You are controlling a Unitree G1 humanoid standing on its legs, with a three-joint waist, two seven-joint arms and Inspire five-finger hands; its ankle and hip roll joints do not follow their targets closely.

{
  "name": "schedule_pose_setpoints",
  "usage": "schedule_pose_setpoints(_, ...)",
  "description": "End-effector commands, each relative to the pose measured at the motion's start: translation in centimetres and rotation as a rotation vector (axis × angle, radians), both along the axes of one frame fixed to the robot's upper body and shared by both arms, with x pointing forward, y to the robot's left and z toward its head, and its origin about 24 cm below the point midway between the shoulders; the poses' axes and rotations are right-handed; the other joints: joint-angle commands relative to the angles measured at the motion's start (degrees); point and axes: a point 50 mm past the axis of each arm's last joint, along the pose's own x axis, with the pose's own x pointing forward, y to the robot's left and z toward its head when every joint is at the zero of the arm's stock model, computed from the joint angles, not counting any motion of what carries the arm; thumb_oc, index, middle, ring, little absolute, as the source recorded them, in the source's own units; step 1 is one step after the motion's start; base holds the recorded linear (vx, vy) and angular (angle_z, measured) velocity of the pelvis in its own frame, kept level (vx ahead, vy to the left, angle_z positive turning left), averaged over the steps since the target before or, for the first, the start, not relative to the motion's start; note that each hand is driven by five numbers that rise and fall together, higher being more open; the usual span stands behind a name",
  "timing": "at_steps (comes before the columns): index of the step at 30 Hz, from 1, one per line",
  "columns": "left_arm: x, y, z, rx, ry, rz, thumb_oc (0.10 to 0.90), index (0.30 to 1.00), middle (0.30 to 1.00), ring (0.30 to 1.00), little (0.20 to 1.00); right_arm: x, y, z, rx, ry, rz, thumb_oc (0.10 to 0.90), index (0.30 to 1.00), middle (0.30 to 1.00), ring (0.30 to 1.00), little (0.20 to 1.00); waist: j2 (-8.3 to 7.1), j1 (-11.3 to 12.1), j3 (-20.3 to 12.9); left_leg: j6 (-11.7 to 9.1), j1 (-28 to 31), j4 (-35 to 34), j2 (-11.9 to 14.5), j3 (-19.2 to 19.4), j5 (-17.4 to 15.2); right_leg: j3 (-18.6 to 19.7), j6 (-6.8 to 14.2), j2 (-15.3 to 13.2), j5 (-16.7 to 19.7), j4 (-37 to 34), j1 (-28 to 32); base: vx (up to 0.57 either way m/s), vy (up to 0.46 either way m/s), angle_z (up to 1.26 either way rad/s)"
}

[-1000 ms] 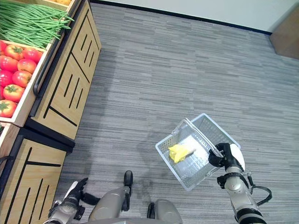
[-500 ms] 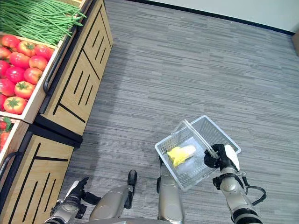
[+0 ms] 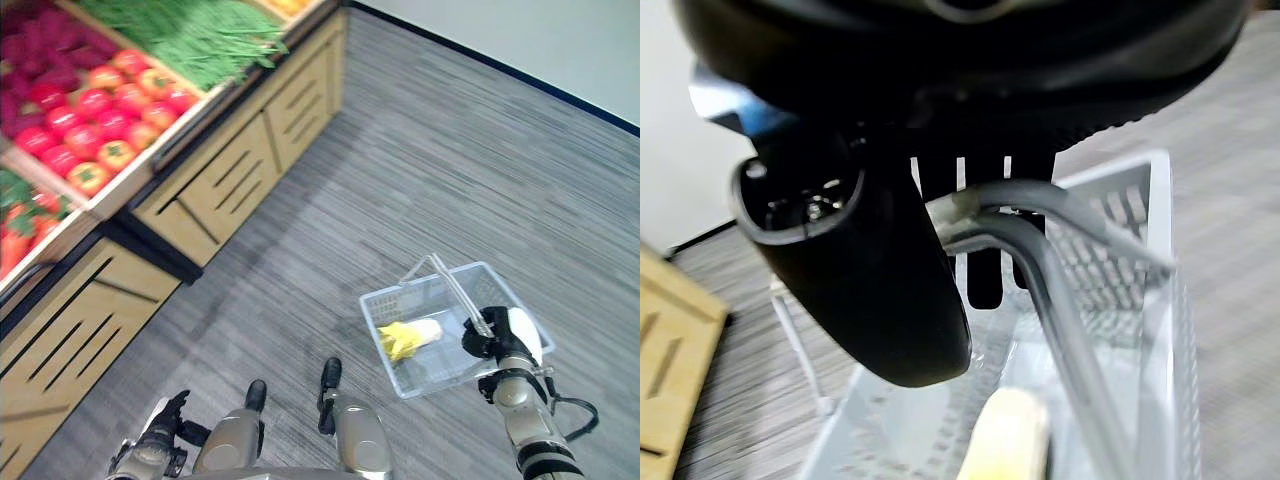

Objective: Get the vegetables into the basket

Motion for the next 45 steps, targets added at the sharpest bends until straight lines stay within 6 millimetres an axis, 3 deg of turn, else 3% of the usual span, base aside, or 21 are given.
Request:
schedule_pose_setpoints(1, 1.6, 0.7, 1.1, 0.007, -0.098, 0.013, 0.900, 1.000, 1.000, 1.000, 1.000, 0.4, -2.7, 4.4, -0.089, -0.240, -0.088, 0.400, 0.300, 0.300, 0.300, 0.300, 0.12, -2.13, -1.92, -1.05, 3.61, -0.78, 3.19, 5.79, -2.21, 10.16, 12.81, -5.15, 1.11, 0.74, -0.19, 0.02, 0.025, 1.74)
schedule_pose_setpoints(2, 2.0, 0.8, 1.3, 0.026, -0.097, -0.008, 0.900, 1.000, 1.000, 1.000, 1.000, 0.1, -2.6, 4.1, -0.081, -0.235, -0.100, 0.400, 0.300, 0.300, 0.300, 0.300, 0.88, -1.95, -2.17, -2.45, 3.30, -4.21, 4.14, 6.58, 1.01, 8.22, 13.32, -5.49, 1.13, -0.13, 0.63, 0.00, 0.024, 0.97)
schedule_pose_setpoints(3, 1.9, 0.8, 1.3, 0.027, -0.095, -0.010, 0.900, 1.000, 1.000, 1.000, 1.000, 0.1, -2.6, 4.0, -0.081, -0.234, -0.102, 0.400, 0.300, 0.300, 0.300, 0.300, 0.98, -2.08, -2.23, -2.66, 3.54, -4.69, 4.12, 6.31, 1.20, 7.99, 13.38, -5.42, 0.95, -0.18, 0.85, -0.01, 0.079, 0.87)
schedule_pose_setpoints(4, 1.2, 1.2, 1.0, 0.037, -0.071, 0.008, 0.900, 1.000, 1.000, 1.000, 1.000, 0.3, -2.2, 3.7, -0.072, -0.224, -0.090, 0.400, 0.300, 0.300, 0.300, 0.300, 1.06, -1.57, -2.34, -1.36, 3.45, -7.48, 2.70, 4.50, 1.69, 7.54, 13.23, -5.94, 1.66, 0.64, -0.03, 0.00, 0.118, 0.56)
schedule_pose_setpoints(10, -0.9, 2.5, 0.5, 0.077, 0.019, 0.034, 0.900, 1.000, 1.000, 1.000, 1.000, 0.7, -0.9, 2.4, -0.021, -0.182, -0.057, 0.400, 0.300, 0.300, 0.300, 0.300, 0.08, -0.12, -2.42, 0.02, 4.25, -10.12, -0.23, 2.80, 1.75, 9.64, 13.97, -7.64, 2.71, 0.82, 0.76, 0.03, 0.151, 0.06)
schedule_pose_setpoints(21, -2.6, 2.9, 0.1, 0.075, 0.056, 0.067, 0.900, 1.000, 1.000, 1.000, 1.000, 1.6, 0.5, 1.5, 0.022, -0.148, -0.002, 0.400, 0.300, 0.300, 0.300, 0.300, -0.97, 1.64, -4.35, 0.04, 7.00, -14.57, -1.44, 2.42, 2.78, 9.39, 15.27, -7.78, 5.11, -2.87, 2.54, 0.04, 0.050, 0.08)
schedule_pose_setpoints(25, -2.9, 2.9, 0.0, 0.051, 0.043, 0.105, 0.900, 1.000, 1.000, 1.000, 1.000, 2.3, 1.2, 1.6, 0.007, -0.134, 0.049, 0.400, 0.300, 0.300, 0.300, 0.300, -2.41, 2.79, -4.70, 0.16, 6.97, -12.40, -1.68, 2.92, 1.12, 9.21, 16.08, -8.22, 6.62, -4.37, 3.30, 0.02, 0.058, -0.07)
schedule_pose_setpoints(27, -2.9, 2.8, 0.0, 0.048, 0.042, 0.097, 0.900, 1.000, 1.000, 1.000, 1.000, 2.3, 1.2, 1.5, 0.004, -0.122, 0.053, 0.400, 0.300, 0.300, 0.300, 0.300, -2.73, 3.24, -4.56, 0.88, 6.29, -10.62, -2.54, 1.86, -0.08, 9.09, 16.48, -9.09, 6.75, -3.15, 3.58, 0.02, 0.158, 0.01)
schedule_pose_setpoints(32, -2.6, 2.9, 0.2, 0.046, 0.017, 0.112, 0.900, 1.000, 1.000, 1.000, 1.000, 3.0, 1.3, 1.8, -0.003, -0.133, 0.060, 0.400, 0.300, 0.300, 0.300, 0.300, -1.14, 3.62, -2.97, 3.70, 6.85, -10.78, -4.84, -0.77, -0.60, 10.68, 17.68, -12.07, 9.67, 12.71, 0.11, 0.00, 0.177, 0.29)
schedule_pose_setpoints(34, -2.2, 3.1, 0.4, 0.046, 0.000, 0.120, 0.900, 1.000, 1.000, 1.000, 1.000, 3.4, 1.7, 2.0, 0.007, -0.150, 0.069, 0.400, 0.300, 0.300, 0.300, 0.300, -0.04, 2.79, -2.34, 3.92, 7.48, -11.11, -5.55, -3.85, -0.38, 16.60, 16.47, -8.91, 8.50, 13.14, -1.89, 0.07, 0.076, 0.42)
schedule_pose_setpoints(35, -2.2, 3.1, 0.4, 0.046, 0.000, 0.121, 0.900, 1.000, 1.000, 1.000, 1.000, 3.4, 1.7, 2.0, 0.007, -0.150, 0.069, 0.400, 0.300, 0.300, 0.300, 0.300, 0.00, 2.76, -2.29, 3.90, 7.56, -11.12, -5.51, -3.89, -0.42, 16.54, 16.45, -8.88, 8.44, 13.15, -1.79, 0.11, -0.003, 0.63)
schedule_pose_setpoints(37, -2.2, 3.4, 0.4, 0.055, 0.006, 0.142, 0.900, 1.000, 1.000, 1.000, 1.000, 3.5, 2.0, 1.9, 0.021, -0.155, 0.073, 0.400, 0.300, 0.300, 0.300, 0.300, -0.15, 1.70, -2.55, 2.66, 8.09, -11.97, -6.12, -6.89, -0.17, 21.38, 15.52, -6.09, 4.87, 4.48, -1.42, 0.12, -0.073, 0.72)
schedule_pose_setpoints(41, -2.8, 4.0, 0.4, 0.082, 0.040, 0.159, 0.900, 1.000, 1.000, 1.000, 1.000, 3.2, 2.3, 1.6, 0.031, -0.155, 0.073, 0.400, 0.300, 0.300, 0.300, 0.300, -1.17, 2.08, -2.98, 1.22, 6.74, -11.44, -5.06, -9.57, 0.42, 21.64, 15.25, -5.66, 3.72, -0.55, 0.20, 0.05, -0.168, 0.78)
schedule_pose_setpoints(45, -3.3, 4.2, 0.2, 0.088, 0.069, 0.162, 0.900, 1.000, 1.000, 1.000, 1.000, 2.9, 1.8, 2.0, 0.012, -0.162, 0.082, 0.400, 0.300, 0.300, 0.300, 0.300, -1.08, 2.36, -4.04, 0.02, 6.40, -13.16, -3.34, -10.49, 2.10, 20.62, 14.42, -4.36, 3.36, -2.34, 1.27, 0.05, -0.216, 0.29)
